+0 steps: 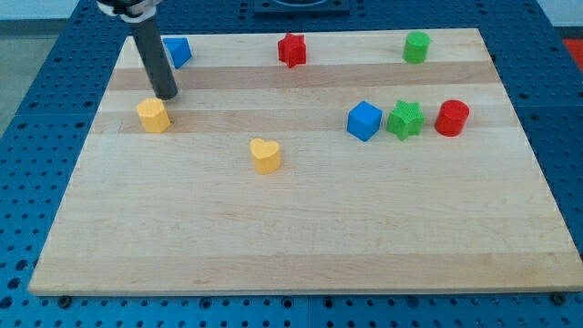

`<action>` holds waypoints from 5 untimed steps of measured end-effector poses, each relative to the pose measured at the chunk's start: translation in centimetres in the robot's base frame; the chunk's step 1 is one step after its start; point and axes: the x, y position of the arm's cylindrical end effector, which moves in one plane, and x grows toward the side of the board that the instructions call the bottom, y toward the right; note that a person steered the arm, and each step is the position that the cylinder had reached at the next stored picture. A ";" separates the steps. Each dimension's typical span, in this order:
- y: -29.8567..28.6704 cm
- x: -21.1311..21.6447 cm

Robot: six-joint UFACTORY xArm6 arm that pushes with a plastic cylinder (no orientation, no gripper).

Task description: Push the yellow hexagon towards the center left

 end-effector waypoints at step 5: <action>-0.2 2.7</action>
